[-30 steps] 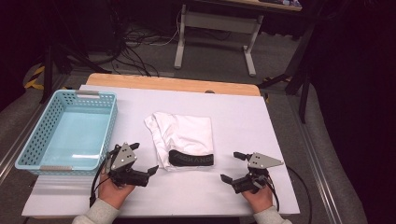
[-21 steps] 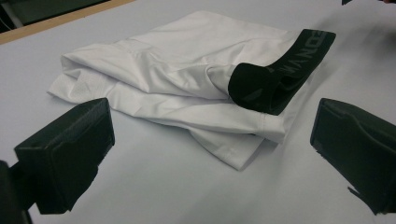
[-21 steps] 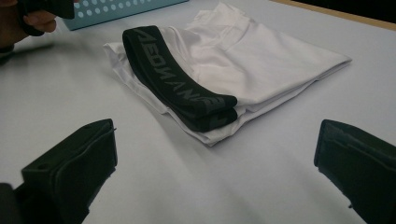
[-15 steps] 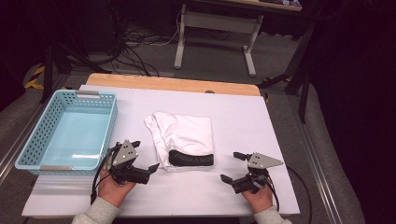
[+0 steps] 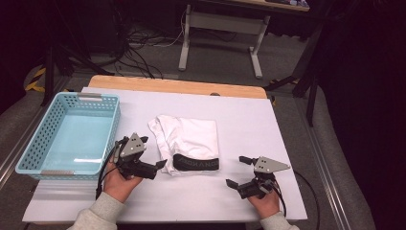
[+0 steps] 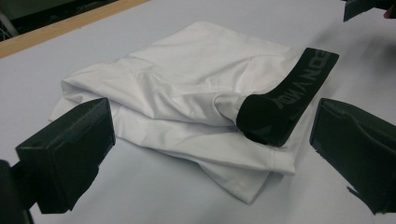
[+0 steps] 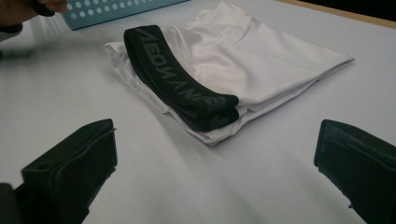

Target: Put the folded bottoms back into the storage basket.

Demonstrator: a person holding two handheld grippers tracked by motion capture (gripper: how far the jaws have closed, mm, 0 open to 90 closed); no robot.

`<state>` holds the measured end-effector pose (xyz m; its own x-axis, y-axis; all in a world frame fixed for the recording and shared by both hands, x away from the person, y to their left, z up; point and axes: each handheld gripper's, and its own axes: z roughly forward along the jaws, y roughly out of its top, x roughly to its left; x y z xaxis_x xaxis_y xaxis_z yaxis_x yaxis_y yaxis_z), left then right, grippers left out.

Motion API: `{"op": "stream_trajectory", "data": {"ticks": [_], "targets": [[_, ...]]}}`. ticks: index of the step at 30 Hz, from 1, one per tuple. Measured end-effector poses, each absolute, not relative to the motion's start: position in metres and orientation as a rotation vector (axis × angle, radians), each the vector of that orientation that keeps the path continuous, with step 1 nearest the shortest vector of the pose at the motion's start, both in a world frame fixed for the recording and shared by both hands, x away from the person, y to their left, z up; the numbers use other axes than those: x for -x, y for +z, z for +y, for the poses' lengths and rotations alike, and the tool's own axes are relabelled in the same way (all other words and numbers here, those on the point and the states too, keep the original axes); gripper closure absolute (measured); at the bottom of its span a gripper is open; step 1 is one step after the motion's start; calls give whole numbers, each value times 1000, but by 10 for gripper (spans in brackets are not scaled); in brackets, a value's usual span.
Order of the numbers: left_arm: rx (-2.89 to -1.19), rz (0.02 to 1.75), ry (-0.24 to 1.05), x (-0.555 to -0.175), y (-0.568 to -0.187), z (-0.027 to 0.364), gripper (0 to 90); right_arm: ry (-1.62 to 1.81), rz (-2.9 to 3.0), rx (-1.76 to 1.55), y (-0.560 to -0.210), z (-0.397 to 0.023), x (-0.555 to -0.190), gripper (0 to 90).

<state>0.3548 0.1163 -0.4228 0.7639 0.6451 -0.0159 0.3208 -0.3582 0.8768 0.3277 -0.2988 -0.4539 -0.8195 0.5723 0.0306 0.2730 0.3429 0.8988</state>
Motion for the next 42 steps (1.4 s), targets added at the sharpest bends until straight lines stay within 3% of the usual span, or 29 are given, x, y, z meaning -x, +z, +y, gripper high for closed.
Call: {"op": "stream_trajectory", "data": {"ticks": [42], "targets": [[-1962,830,385,-422,-407,101,6,1471,2321,-760,-454,-300,-328,2]]}}
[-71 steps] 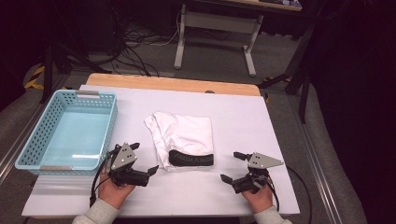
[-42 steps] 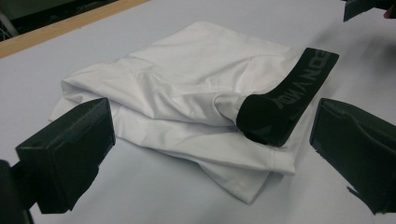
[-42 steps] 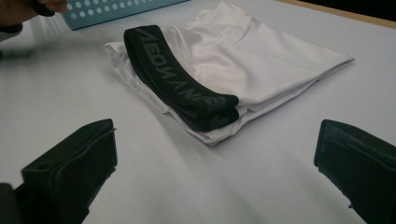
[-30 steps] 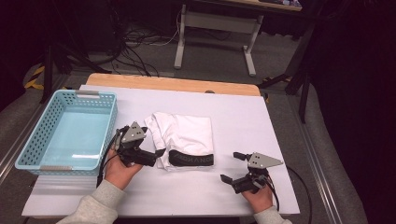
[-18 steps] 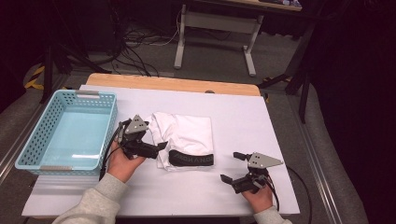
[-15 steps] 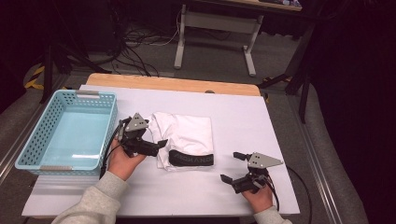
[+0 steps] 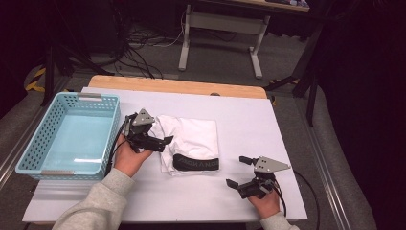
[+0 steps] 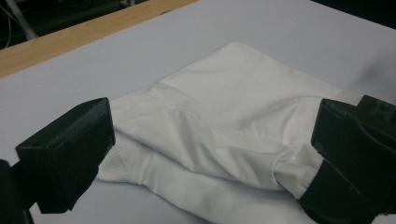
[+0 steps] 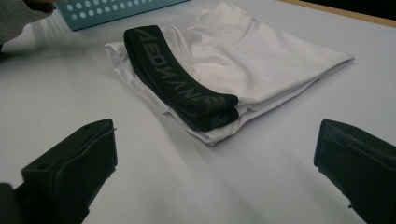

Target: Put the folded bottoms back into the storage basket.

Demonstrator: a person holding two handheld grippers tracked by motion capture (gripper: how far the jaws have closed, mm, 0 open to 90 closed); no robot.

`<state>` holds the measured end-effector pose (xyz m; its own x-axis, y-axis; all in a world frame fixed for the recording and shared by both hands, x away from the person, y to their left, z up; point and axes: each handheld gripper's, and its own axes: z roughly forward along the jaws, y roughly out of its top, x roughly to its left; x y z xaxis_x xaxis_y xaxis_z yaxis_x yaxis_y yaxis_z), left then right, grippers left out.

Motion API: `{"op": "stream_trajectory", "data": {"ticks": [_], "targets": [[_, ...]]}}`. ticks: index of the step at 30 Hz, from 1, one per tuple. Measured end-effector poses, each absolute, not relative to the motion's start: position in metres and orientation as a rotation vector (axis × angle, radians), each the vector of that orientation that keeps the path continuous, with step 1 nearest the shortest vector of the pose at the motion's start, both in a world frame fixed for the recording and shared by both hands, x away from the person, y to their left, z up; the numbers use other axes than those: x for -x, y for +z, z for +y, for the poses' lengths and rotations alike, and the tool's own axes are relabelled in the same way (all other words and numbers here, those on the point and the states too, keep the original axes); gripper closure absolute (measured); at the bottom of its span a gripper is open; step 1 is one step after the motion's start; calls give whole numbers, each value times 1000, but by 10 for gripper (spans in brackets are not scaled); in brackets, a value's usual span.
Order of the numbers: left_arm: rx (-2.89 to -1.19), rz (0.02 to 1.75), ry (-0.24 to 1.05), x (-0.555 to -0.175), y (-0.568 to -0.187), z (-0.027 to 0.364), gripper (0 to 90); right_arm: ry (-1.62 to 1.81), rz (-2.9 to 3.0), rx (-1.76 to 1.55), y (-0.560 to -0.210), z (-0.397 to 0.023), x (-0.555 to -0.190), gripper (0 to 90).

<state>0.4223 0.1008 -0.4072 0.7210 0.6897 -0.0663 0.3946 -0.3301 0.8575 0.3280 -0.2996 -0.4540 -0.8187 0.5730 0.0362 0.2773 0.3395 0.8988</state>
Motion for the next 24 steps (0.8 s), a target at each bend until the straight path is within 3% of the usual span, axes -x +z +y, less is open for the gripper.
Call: {"op": "stream_trajectory", "data": {"ticks": [12,24], "targets": [[-1952,880,387,-434,-411,98,8,1469,2323,-758,-454,-299,-328,2],[-2010,1038,447,-456,-423,86,31,1464,2328,-758,-454,-299,-327,2]]}}
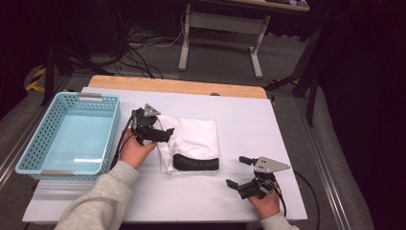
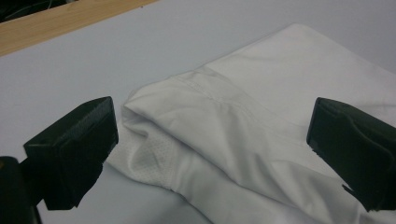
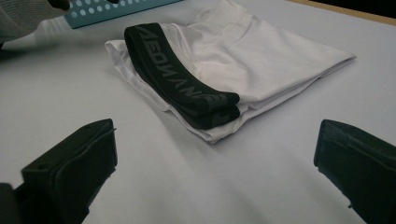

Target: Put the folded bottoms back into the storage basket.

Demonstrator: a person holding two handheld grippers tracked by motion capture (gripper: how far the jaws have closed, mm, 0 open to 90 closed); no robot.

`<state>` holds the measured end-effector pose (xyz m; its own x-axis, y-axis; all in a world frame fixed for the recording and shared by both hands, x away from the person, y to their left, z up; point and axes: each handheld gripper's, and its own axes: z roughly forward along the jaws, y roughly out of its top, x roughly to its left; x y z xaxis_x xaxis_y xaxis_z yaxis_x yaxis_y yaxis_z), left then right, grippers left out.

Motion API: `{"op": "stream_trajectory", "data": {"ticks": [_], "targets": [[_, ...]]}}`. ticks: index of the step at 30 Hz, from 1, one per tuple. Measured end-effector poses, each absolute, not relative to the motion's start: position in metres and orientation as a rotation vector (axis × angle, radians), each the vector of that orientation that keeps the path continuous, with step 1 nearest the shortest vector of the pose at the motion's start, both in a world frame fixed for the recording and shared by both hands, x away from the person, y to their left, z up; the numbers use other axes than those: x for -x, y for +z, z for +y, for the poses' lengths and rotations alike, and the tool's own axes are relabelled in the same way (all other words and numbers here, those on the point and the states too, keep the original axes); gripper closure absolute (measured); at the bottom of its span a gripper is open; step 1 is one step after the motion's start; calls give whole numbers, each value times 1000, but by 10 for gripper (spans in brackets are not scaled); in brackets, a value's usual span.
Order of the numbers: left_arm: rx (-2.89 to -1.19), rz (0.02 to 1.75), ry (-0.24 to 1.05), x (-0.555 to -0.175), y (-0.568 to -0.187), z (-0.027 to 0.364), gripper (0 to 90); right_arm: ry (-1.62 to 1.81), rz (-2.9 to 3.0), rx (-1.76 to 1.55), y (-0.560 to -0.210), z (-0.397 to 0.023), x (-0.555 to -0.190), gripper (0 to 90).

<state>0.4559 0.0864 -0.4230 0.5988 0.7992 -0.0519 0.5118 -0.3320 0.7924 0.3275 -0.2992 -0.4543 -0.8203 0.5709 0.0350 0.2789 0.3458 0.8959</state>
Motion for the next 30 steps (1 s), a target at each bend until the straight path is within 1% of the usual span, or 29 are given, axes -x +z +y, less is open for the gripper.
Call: {"op": "stream_trajectory", "data": {"ticks": [14,25,30], "targets": [[-2051,1130,450,-478,-439,76,32,1462,2329,-757,-454,-299,-328,2],[-2082,1171,456,-487,-453,70,33,1461,2333,-757,-455,-299,-328,2],[-2090,1191,438,-491,-458,69,33,1463,2333,-757,-455,-299,-328,3]]}}
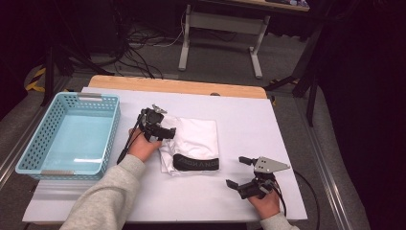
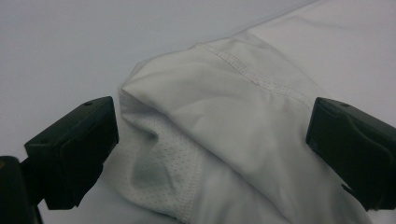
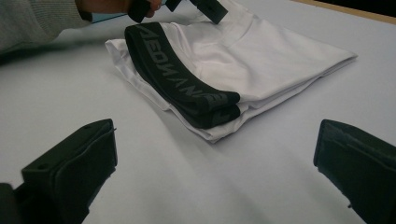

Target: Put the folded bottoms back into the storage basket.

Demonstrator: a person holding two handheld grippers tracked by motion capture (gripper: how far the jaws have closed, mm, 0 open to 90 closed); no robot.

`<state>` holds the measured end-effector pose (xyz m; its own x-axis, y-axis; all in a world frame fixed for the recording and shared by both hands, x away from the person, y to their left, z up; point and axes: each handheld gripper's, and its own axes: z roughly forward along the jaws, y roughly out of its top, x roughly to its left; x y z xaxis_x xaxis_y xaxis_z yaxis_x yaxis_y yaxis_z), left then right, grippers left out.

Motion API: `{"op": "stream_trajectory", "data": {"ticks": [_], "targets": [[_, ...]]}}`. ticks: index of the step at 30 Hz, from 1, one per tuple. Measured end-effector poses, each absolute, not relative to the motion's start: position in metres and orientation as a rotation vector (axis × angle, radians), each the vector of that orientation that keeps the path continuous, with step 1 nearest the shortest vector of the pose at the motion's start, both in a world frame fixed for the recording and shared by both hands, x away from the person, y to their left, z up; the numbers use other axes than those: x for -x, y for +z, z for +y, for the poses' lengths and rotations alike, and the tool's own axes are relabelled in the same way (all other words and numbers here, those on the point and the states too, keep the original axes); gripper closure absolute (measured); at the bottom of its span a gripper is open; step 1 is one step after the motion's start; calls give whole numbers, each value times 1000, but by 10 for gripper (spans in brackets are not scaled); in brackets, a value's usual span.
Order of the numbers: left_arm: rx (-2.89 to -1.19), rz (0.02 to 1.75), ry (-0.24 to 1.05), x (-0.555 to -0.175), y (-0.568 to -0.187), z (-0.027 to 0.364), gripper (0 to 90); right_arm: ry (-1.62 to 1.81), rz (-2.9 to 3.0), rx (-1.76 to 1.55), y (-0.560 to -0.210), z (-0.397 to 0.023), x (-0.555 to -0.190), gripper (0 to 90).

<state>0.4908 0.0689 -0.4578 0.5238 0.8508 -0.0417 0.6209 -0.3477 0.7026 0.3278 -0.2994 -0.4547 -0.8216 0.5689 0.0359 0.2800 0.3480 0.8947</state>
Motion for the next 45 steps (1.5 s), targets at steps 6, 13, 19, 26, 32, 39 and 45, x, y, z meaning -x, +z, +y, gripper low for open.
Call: {"op": "stream_trajectory", "data": {"ticks": [6,13,19,26,32,39,45], "targets": [[-2103,1207,365,-495,-464,67,30,1462,2334,-756,-455,-299,-328,3],[-2117,1202,353,-496,-468,66,15,1462,2336,-755,-455,-299,-328,3],[-2119,1200,366,-497,-468,68,9,1463,2338,-754,-455,-299,-328,3],[-2104,1217,387,-501,-469,73,3,1464,2339,-753,-455,-299,-328,4],[-2116,1199,369,-501,-469,72,6,1461,2339,-756,-455,-299,-328,5],[-2147,1149,300,-497,-466,68,14,1462,2345,-758,-456,-299,-328,5],[-2147,1142,243,-494,-464,63,17,1465,2343,-756,-455,-299,-328,5]]}}
